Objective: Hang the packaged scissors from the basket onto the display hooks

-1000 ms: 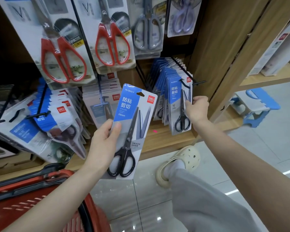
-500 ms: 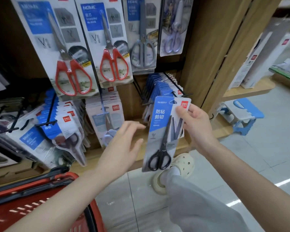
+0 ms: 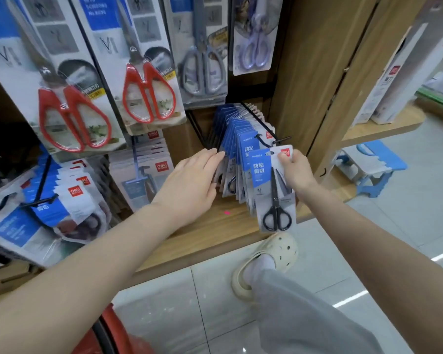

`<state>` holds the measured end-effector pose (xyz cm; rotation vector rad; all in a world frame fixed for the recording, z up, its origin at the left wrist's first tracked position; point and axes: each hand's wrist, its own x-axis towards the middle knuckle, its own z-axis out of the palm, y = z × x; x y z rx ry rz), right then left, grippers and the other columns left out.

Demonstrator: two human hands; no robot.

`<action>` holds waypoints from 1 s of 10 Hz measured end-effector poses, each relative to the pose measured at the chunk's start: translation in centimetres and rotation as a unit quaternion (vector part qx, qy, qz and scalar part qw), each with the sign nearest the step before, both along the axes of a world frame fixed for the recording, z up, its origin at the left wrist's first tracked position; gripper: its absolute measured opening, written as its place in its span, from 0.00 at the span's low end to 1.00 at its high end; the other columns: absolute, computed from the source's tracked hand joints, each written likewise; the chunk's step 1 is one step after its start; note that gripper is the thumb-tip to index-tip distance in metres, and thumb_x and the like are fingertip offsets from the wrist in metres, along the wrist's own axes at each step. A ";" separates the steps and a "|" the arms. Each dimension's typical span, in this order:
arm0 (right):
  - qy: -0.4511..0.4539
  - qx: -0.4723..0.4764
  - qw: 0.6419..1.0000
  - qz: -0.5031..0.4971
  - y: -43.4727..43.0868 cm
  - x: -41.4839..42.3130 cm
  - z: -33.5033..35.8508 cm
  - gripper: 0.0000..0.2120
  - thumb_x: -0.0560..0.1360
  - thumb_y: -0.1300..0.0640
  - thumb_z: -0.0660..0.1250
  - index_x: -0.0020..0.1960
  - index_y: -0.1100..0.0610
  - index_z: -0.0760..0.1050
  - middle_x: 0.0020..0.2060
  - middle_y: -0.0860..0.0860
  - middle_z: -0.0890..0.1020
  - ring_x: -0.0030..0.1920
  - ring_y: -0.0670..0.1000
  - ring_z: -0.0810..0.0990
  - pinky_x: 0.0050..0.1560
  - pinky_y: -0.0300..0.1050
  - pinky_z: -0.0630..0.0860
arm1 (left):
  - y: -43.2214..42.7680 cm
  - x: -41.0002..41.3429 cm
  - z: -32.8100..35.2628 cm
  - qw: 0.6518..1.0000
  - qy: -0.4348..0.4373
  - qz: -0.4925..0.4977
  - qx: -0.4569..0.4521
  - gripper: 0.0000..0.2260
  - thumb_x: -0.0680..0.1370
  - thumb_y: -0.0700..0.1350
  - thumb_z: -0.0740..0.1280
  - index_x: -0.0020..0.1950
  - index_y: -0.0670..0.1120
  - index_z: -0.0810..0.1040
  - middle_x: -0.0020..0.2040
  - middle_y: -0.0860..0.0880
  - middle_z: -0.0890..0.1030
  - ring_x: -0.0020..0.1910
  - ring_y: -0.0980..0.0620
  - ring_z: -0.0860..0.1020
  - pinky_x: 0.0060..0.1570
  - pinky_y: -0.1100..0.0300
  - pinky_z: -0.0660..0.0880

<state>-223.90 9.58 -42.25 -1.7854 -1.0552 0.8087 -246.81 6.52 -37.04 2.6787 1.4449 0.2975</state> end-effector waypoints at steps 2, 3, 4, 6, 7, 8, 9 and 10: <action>-0.005 0.039 0.998 -0.043 2.6 -0.1 -1.0 0.14 0.82 0.56 0.56 0.38 0.52 0.63 0.34 0.45 0.68 0.34 0.42 0.67 0.37 0.40 0.64 | 0.3 -0.5 -0.8 1.000 -0.007 -0.016 0.010 0.29 0.80 0.43 0.60 0.78 0.49 0.51 0.78 0.49 0.56 0.76 0.52 0.54 0.73 0.58 0.51; 0.031 0.045 0.997 -0.058 3.8 0.0 -1.1 0.09 0.81 0.57 0.59 0.42 0.54 0.70 0.37 0.47 0.74 0.38 0.45 0.73 0.42 0.41 0.69 | 0.4 -0.6 -1.0 1.000 -0.016 -0.019 0.017 0.29 0.80 0.43 0.60 0.78 0.49 0.52 0.77 0.50 0.56 0.76 0.52 0.54 0.73 0.58 0.51; 0.018 0.061 0.994 -0.084 5.2 -0.2 -0.7 0.05 0.78 0.60 0.65 0.52 0.60 0.75 0.46 0.52 0.78 0.46 0.49 0.75 0.44 0.36 0.68 | 0.4 -0.6 -1.2 0.999 -0.021 -0.022 0.015 0.29 0.80 0.44 0.60 0.78 0.49 0.51 0.77 0.50 0.56 0.76 0.52 0.54 0.72 0.59 0.51; -0.026 0.068 0.992 -0.103 6.0 0.0 -0.3 0.09 0.72 0.56 0.73 0.48 0.57 0.76 0.42 0.49 0.78 0.43 0.48 0.76 0.42 0.36 0.71 | 0.7 -0.9 -1.2 0.999 -0.017 -0.030 0.023 0.29 0.80 0.43 0.60 0.78 0.49 0.52 0.77 0.50 0.56 0.76 0.52 0.55 0.72 0.60 0.50; -0.056 0.059 0.992 -0.097 5.8 0.2 -0.7 0.05 0.73 0.57 0.71 0.46 0.55 0.75 0.36 0.45 0.77 0.40 0.47 0.76 0.42 0.39 0.71 | 0.7 -0.9 -1.1 0.999 -0.011 -0.033 0.025 0.29 0.80 0.44 0.60 0.78 0.49 0.52 0.77 0.50 0.56 0.76 0.52 0.54 0.72 0.60 0.49; -0.056 0.045 0.994 -0.081 5.2 0.1 -0.5 0.05 0.73 0.61 0.70 0.49 0.57 0.78 0.40 0.48 0.80 0.43 0.49 0.80 0.48 0.44 0.78 | 0.7 -0.8 -0.9 0.999 -0.003 -0.028 0.017 0.28 0.80 0.44 0.59 0.78 0.49 0.51 0.77 0.50 0.56 0.76 0.52 0.54 0.73 0.60 0.49; -0.057 0.045 0.995 -0.062 4.3 -0.3 0.0 0.09 0.75 0.63 0.65 0.55 0.60 0.77 0.51 0.57 0.82 0.49 0.53 0.80 0.55 0.47 0.77 | 0.6 -0.9 -0.5 0.999 0.001 -0.026 0.026 0.28 0.81 0.44 0.59 0.78 0.48 0.51 0.77 0.49 0.56 0.76 0.51 0.53 0.73 0.58 0.49; -0.092 -0.003 0.995 -0.034 1.4 -1.0 1.3 0.15 0.78 0.61 0.62 0.64 0.62 0.71 0.60 0.56 0.78 0.59 0.53 0.76 0.54 0.40 0.69 | -0.8 -1.9 0.5 0.999 0.010 -0.033 0.035 0.24 0.80 0.44 0.59 0.76 0.48 0.58 0.75 0.49 0.61 0.75 0.51 0.58 0.72 0.57 0.52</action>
